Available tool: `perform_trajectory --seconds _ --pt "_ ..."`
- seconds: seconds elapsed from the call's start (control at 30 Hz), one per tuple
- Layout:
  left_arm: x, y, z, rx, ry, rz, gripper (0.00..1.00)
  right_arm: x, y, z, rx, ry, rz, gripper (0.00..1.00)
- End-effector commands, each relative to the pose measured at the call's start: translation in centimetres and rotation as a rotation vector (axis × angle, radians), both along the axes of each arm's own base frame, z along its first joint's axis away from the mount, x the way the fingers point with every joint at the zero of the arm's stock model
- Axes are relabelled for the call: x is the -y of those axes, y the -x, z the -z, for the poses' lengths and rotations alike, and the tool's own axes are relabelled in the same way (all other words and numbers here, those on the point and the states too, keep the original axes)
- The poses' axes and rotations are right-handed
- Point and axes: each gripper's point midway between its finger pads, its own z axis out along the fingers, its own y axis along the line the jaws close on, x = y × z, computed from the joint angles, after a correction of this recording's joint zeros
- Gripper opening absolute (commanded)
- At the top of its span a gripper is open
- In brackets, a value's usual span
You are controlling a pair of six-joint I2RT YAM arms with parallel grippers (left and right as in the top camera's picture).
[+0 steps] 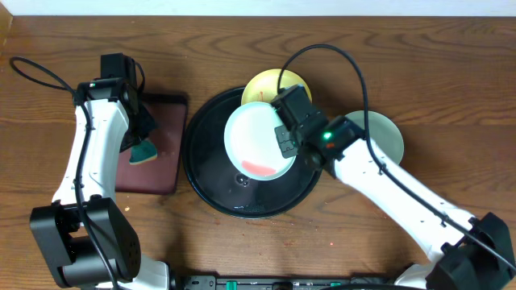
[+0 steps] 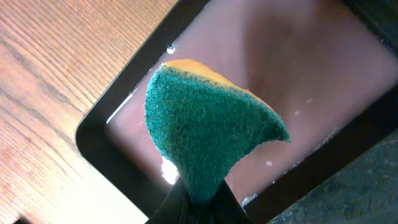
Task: Clean dirty plates on tray and stack at the side
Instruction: 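Lift the second green plate with the right gripper and stack it on the first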
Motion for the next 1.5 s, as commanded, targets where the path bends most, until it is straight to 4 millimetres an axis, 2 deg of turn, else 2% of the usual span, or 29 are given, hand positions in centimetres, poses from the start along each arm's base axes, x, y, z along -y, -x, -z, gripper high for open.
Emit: perform_trajectory --seconds 0.0,0.2,0.37,0.57,1.3,1.47 --pt "-0.2 -0.1 -0.4 0.018 -0.005 -0.005 0.07 1.1 -0.8 -3.5 0.221 0.194 0.048 0.01" --pt "-0.2 0.1 0.0 0.006 -0.003 -0.005 0.07 0.6 0.3 -6.9 0.444 0.375 0.076 0.01" --pt "-0.2 0.1 0.1 0.008 -0.003 -0.006 0.07 -0.6 1.2 -9.9 0.603 0.461 0.082 0.01" --pt "-0.2 0.1 0.1 0.006 -0.003 -0.006 0.08 -0.9 1.3 -11.8 0.692 0.503 0.114 0.01" --pt "-0.2 0.1 0.1 0.006 -0.003 -0.006 0.07 -0.9 1.2 -11.9 0.695 0.503 0.111 0.01" --pt "-0.2 0.1 0.1 0.006 -0.003 -0.006 0.08 -2.0 1.4 -10.3 0.626 0.447 0.043 0.01"
